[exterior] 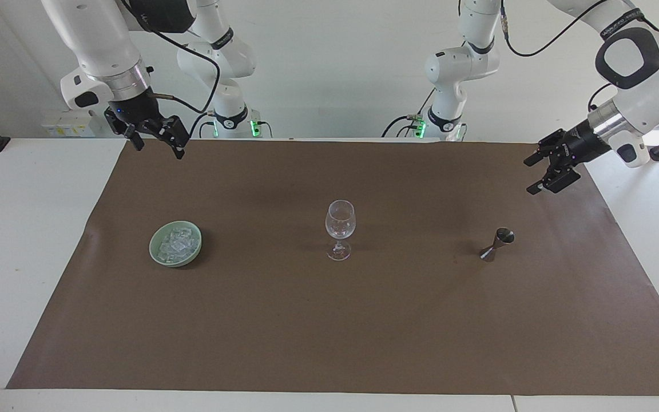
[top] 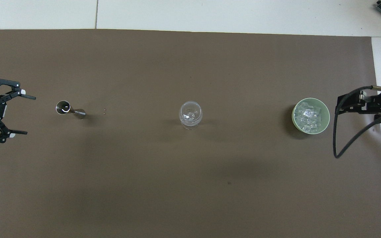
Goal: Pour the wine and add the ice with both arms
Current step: 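Open the left gripper and move it toward the silver jigger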
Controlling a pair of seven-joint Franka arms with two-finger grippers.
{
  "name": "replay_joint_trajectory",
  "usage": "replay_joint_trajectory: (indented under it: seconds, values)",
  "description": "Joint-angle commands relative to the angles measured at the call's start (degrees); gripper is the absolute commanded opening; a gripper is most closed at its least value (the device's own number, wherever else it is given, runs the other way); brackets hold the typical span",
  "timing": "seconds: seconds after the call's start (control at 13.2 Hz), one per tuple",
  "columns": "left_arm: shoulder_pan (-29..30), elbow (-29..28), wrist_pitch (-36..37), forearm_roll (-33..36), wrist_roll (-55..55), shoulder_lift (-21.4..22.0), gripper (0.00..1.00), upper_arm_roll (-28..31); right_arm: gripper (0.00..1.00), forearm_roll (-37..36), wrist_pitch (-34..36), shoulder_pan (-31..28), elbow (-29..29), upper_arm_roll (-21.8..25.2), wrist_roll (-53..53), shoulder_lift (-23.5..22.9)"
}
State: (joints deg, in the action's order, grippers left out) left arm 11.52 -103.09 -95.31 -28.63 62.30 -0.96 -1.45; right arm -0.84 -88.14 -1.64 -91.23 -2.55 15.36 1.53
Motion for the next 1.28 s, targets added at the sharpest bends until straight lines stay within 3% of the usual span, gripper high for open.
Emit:
replay_joint_trajectory:
  seconds: [0.0,0.3,0.76,1.21]
  values:
    - [3.2,-5.1,-4.8,-6.0,5.8,1.0,1.00,-0.5,1.00,0.3,-0.6,-0.3,-1.4,-0.2,-0.6,1.2]
    - [7.1,-13.8,-10.9,-15.6,6.5,1.9,1.00,-0.5,1.00,0.3,-0.6,-0.3,-1.4,-0.2,-0.6,1.2]
    - [8.0,-24.8,-22.1,-28.7,6.3,2.9,1.00,-0.5,1.00,0.3,-0.6,-0.3,-1.4,-0.2,-0.6,1.2]
    - [10.0,-30.7,-23.2,-38.3,-6.7,0.2,1.00,-0.5,1.00,0.3,-0.6,-0.3,-1.4,-0.2,-0.6,1.3]
